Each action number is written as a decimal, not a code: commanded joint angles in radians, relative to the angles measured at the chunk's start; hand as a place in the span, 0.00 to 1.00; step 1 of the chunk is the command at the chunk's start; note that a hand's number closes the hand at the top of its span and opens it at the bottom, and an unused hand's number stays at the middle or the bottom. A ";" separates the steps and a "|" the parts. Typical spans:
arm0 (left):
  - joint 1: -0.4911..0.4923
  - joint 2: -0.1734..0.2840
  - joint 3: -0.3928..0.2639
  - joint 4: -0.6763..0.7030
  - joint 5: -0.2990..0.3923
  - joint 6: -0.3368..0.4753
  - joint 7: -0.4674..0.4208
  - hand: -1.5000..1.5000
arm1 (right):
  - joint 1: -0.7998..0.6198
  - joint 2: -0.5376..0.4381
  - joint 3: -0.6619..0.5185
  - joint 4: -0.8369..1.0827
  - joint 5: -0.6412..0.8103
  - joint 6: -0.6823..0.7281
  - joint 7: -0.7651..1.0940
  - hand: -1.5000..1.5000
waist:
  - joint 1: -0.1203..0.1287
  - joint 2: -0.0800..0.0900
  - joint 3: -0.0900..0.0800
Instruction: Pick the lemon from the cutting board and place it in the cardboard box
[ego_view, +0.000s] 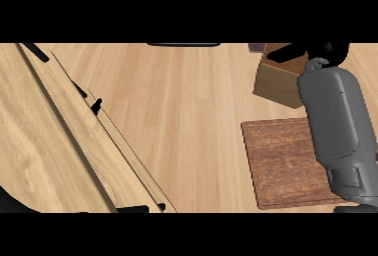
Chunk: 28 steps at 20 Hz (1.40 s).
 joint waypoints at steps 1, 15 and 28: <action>-0.038 0.028 0.031 0.064 0.027 -0.035 -0.033 0.50 | -0.008 -0.021 -0.103 0.018 -0.127 -0.123 -0.137 0.00 | -0.005 0.007 0.003; -0.024 -0.006 0.033 0.106 -0.002 0.012 -0.082 0.50 | 0.199 -0.047 -0.303 -0.030 -0.488 -0.343 -0.541 0.00 | -0.015 0.001 0.002; 0.021 -0.041 -0.009 -0.037 -0.022 0.002 0.011 0.50 | 0.453 -0.164 -0.393 -0.115 -0.785 -0.257 -0.783 0.00 | -0.017 -0.004 0.002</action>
